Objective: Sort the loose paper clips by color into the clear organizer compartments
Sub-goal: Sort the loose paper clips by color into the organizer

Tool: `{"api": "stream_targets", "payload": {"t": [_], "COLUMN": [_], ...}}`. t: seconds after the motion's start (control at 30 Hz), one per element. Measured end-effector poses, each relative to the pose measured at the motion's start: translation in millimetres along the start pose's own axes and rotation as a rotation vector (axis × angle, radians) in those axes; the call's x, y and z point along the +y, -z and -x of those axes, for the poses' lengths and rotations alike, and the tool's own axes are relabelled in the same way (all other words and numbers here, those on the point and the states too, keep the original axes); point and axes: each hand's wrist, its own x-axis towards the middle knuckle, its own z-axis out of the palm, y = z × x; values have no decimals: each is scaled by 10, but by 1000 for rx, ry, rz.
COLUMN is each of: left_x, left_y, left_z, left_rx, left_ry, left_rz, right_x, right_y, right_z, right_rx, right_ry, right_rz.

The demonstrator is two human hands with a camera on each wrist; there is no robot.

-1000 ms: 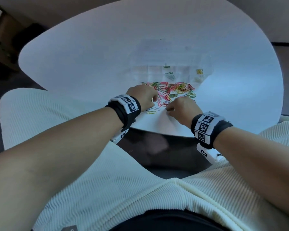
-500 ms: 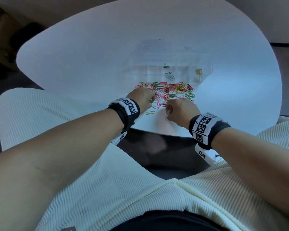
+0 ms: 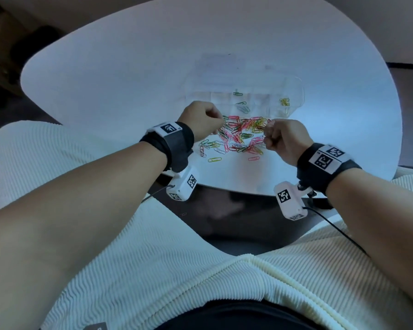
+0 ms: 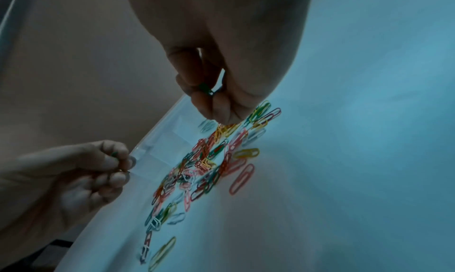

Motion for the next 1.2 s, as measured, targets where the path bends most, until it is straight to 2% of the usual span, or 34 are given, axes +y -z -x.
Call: {"api": "stream_targets", "payload": {"t": [0.07,0.1,0.2,0.23,0.4,0.6,0.7,0.8,1.0,1.2], "left_x": [4,4,-13,-13,-38,-105,-117,-139,-179,-203], "left_y": [31,41,30,18,-30,21,49,88,19,-52], "left_z": [-5,-20,-90,-101,-74,-23,-22,-40,-19,-15], "left_rx": [1,2,-32,-57,-121,-147,-114,-92,-195,-165], "left_ry": [30,43,77,84,68,-7,-3,28,-40,-75], "left_rz": [33,20,-67,-112,-310,-601,-727,-755,-803,-880], "right_x": [15,27,110,139,269,304,296,294,166,150], "right_y": [-15,-28,-90,-120,-187,-233,-240,-234,-176,-113], "right_z": [2,-6,-28,-14,2,-5,5,10,-59,-88], "right_rx": [-63,-81,-48,-28,11,15,14,13,75,73], "right_ry": [6,42,250,312,384,381,378,375,401,364], "right_rz": [85,231,889,1038,1234,1288,1306,1297,1167,1086]}}
